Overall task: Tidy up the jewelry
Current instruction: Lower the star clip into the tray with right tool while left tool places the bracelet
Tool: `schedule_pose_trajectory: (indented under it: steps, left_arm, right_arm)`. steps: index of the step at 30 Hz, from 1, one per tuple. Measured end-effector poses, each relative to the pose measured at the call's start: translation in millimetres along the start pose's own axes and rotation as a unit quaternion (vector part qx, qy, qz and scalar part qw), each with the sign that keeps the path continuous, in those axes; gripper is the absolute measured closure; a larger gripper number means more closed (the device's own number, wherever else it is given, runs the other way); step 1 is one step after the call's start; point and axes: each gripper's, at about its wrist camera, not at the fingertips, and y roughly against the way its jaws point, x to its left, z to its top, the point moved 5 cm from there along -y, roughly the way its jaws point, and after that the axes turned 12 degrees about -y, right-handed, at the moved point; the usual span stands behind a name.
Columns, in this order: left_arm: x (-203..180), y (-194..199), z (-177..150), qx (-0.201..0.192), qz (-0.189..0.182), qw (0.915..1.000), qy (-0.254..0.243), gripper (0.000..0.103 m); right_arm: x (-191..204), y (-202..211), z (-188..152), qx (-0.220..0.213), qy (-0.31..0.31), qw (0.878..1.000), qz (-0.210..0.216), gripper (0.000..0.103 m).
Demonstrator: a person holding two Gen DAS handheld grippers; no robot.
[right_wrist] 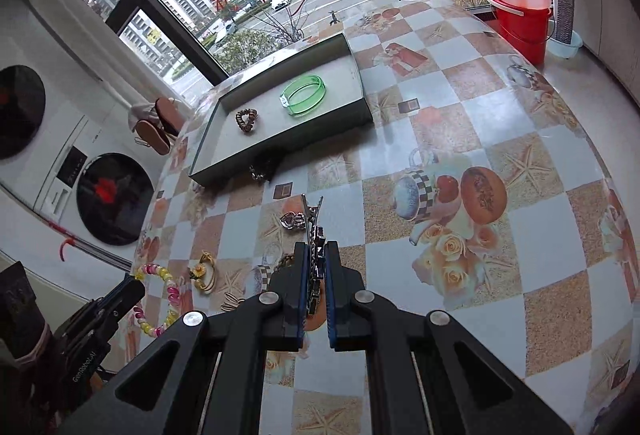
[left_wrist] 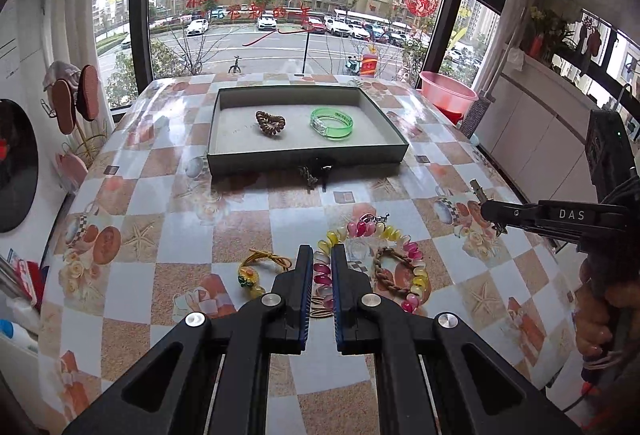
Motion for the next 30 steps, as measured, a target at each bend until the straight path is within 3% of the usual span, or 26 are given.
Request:
schedule_pose_trajectory:
  steps: [8, 14, 24, 30]
  left_arm:
    - [25.3, -3.2, 53.2, -0.030, 0.005, 0.9995, 0.009, 0.081]
    - [55.1, -24.6, 91.9, -0.045, 0.024, 0.9984, 0.025, 0.081]
    - [103.0, -110.5, 128.8, -0.012, 0.059, 0.9975, 0.038, 0.081]
    - [119.5, -171.5, 127.1, 0.037, 0.063, 0.9963, 0.044, 0.081]
  right_arm:
    - [33.1, 15.7, 54.3, -0.021, 0.027, 0.999, 0.005, 0.095]
    - [67.6, 1.5, 99.4, -0.032, 0.065, 0.997, -0.001, 0.095]
    - [97.9, -68.5, 165.1, -0.023, 0.103, 0.994, -0.032, 0.095]
    - [95.1, -120.2, 177.1, 0.002, 0.119, 0.991, -0.066, 0.095]
